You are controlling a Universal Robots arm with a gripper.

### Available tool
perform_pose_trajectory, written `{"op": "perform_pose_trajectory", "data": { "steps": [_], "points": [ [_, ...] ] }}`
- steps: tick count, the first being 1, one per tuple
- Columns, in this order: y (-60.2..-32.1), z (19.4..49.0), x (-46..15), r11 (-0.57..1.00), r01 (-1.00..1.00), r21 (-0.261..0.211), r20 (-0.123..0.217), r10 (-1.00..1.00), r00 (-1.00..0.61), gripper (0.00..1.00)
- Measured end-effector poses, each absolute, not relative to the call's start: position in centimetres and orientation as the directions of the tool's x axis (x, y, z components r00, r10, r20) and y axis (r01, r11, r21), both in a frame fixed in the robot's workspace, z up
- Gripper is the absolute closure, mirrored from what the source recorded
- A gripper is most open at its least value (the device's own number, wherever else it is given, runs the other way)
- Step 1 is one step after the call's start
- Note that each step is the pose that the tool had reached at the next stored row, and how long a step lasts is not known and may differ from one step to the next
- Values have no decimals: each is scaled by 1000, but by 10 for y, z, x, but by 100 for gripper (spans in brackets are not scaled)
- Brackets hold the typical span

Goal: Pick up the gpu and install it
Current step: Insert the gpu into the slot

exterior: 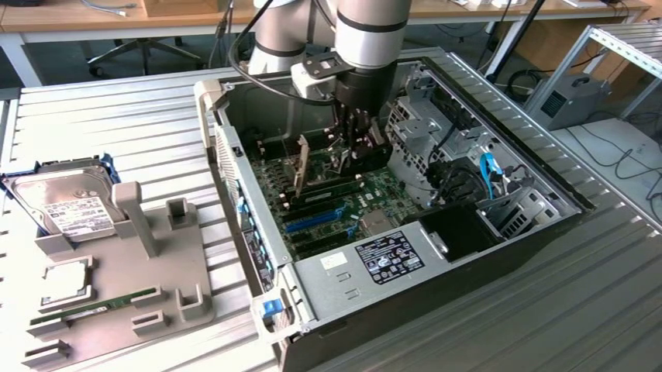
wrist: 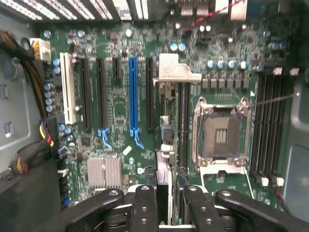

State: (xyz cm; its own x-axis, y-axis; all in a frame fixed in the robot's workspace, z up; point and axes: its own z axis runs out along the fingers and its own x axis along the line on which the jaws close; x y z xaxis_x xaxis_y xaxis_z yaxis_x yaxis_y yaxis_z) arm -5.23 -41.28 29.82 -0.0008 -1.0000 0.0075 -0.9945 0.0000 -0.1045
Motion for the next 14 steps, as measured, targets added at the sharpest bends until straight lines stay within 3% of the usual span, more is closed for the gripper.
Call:
{"op": "perform_pose_trajectory", "data": {
  "steps": [14],
  "points": [
    [-415,289,-71,-1,-995,-104,20,-1000,-1,74]
  ]
}}
